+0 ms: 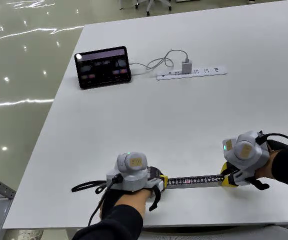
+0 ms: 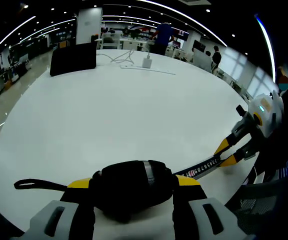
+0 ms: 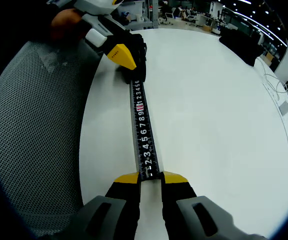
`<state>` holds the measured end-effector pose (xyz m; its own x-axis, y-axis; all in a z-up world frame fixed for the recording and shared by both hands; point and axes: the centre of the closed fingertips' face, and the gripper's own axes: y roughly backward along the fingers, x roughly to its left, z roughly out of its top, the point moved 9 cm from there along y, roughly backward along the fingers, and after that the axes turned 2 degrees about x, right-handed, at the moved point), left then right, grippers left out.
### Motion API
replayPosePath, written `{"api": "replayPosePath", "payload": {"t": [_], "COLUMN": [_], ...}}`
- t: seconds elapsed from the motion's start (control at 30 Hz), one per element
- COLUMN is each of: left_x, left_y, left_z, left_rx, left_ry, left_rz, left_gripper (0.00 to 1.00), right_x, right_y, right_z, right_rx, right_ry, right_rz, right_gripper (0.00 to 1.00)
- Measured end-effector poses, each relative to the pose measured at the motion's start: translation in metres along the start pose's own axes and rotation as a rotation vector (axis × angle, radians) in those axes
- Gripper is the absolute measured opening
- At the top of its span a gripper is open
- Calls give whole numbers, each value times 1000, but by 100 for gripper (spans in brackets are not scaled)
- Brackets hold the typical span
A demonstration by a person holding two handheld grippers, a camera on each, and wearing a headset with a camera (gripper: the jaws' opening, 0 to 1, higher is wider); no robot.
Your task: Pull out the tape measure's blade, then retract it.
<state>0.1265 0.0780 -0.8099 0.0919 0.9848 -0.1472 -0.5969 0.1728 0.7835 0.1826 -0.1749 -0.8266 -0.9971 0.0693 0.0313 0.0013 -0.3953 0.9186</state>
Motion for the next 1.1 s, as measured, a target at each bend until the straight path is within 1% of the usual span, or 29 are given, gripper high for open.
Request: {"api": "replayPosePath", "payload": {"t": [1.1], "left_x": [0], "left_y": [0], "left_z": [0], "left_rx": [-1], "left_ry": [-4], "left_rz": [0], "left_gripper": [59], "right_x": [4], "right_y": [-6], "right_z": [14], "right_rx": [-17], "right_ry": [5], "right_rz": [-2], "right_gripper": [11]}}
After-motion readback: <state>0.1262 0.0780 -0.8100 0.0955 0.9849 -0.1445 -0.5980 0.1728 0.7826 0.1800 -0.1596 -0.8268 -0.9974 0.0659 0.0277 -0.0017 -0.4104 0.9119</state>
